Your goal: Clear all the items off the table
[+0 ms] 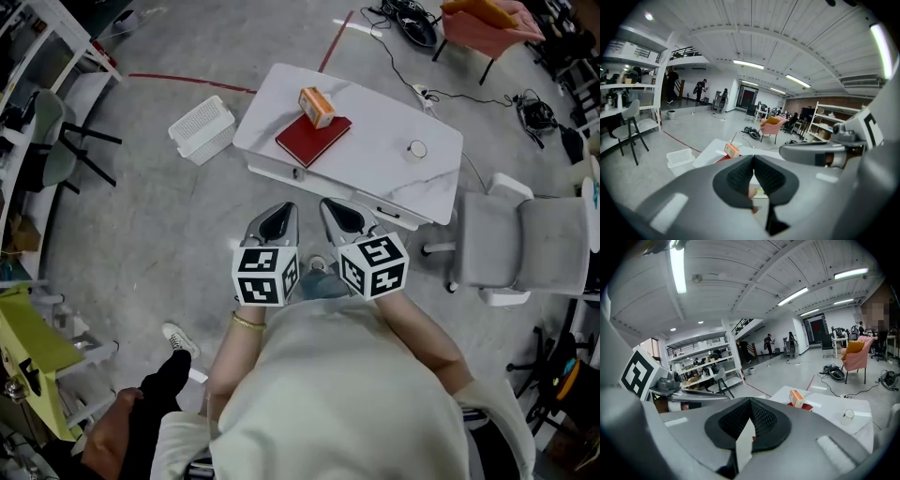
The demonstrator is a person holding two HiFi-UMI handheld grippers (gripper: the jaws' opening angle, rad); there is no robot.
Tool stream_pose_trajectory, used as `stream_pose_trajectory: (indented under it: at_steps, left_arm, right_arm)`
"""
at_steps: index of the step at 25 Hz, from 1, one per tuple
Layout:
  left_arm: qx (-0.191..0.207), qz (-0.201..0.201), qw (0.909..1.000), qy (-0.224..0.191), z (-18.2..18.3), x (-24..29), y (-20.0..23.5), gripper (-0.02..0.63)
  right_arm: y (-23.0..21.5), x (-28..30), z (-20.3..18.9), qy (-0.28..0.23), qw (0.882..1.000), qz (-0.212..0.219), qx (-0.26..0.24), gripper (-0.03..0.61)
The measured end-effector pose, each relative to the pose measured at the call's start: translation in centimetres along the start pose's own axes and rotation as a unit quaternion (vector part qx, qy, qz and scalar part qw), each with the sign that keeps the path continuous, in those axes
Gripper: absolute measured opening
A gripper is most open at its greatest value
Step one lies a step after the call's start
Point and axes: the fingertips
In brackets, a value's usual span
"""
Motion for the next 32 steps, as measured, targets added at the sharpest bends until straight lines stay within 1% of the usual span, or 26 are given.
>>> stream_pose_trajectory:
  at_steps: [7,11,16,27,32]
  left_arm:
    - [-0.003,0.025,0.9997,-0.005,2.0,3.9,0.8,0.009]
    - [-0.012,0.036,0.9992,-0.010,2.6,5.6,1.2,0.009]
    - [-0.020,0.045,0.9988,-0.010,2.9,6.9,1.6,0.009]
    - [-0.018,0.056,0.9982,-0.002,3.2,8.5,2.4,0.009]
    - [-0.018,0.054,0.9984,0.001,3.7,9.7,3.4,0.009]
  right_arm:
    - [-3.4,2.9,2.1,0.002,1.000,0.015,-0.016,-0.003]
    - [-4.8,4.0,2.8,0.001,0.999,0.019,-0.029,-0.003]
    - [-6.4,5.0,3.1,0.004,0.999,0.020,-0.025,-0.003]
    - [-7.1,6.7,2.9,0.014,0.999,0.036,-0.018,-0.003]
    - [-7.9,7.9,3.5,0.016,0.999,0.033,-0.016,-0.003]
Point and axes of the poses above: the fingertips, and each gripper's own axes: x forward along the fingers, y to its left, z out of its top
